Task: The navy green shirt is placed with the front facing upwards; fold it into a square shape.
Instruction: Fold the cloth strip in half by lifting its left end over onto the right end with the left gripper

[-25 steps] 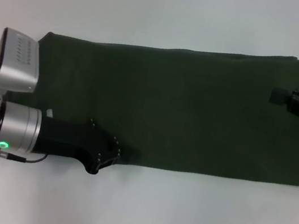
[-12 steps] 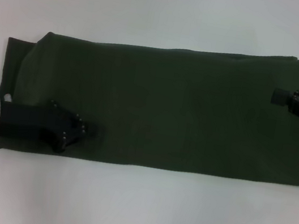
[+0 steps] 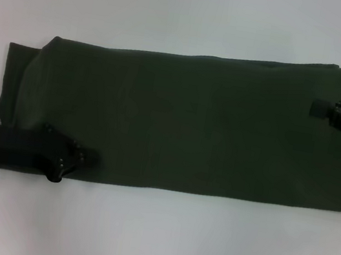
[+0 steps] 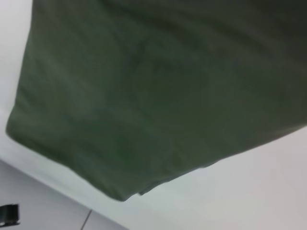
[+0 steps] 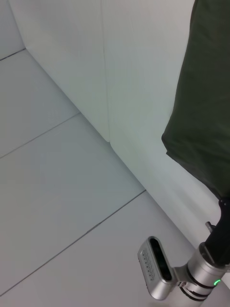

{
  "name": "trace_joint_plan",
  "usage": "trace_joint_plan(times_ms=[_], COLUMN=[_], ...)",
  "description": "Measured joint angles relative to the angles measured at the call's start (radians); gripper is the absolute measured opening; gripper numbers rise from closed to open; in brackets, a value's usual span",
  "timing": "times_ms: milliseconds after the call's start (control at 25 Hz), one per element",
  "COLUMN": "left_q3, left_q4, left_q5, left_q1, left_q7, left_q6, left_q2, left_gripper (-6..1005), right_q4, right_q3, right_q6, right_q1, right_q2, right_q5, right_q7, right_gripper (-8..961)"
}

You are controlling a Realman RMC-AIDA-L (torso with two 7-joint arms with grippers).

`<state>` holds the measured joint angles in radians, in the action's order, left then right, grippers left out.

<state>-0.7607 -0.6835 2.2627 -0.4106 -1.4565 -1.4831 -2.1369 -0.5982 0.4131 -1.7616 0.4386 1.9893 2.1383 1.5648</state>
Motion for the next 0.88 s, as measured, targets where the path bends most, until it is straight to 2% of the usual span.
trace_joint_plan(times_ms=[320, 640, 880], left_q3=[0.001, 0.040, 0.044], left_q4=[-0.004, -0.056, -0.051], left_q5=[0.006, -0.073, -0.110], left_q1=[-0.006, -0.009, -0.026], left_q7=[-0.004, 0.030, 0.027], left_q6=[0.017, -0.087, 0.050], left_q2=[-0.001, -0.003, -0.026], left_gripper=[60, 65, 68], right_q4=[0.000, 0.000, 0.000], right_q3=[0.001, -0.002, 0.002], right_q6=[0.000, 0.000, 0.007], right_q1=[0.001, 0.003, 0.005], right_q2=[0.000, -0.002, 0.003], right_q5=[0.000, 0.000, 0.000], right_q7=[-0.001, -0.002, -0.005], right_gripper=[19, 20, 19])
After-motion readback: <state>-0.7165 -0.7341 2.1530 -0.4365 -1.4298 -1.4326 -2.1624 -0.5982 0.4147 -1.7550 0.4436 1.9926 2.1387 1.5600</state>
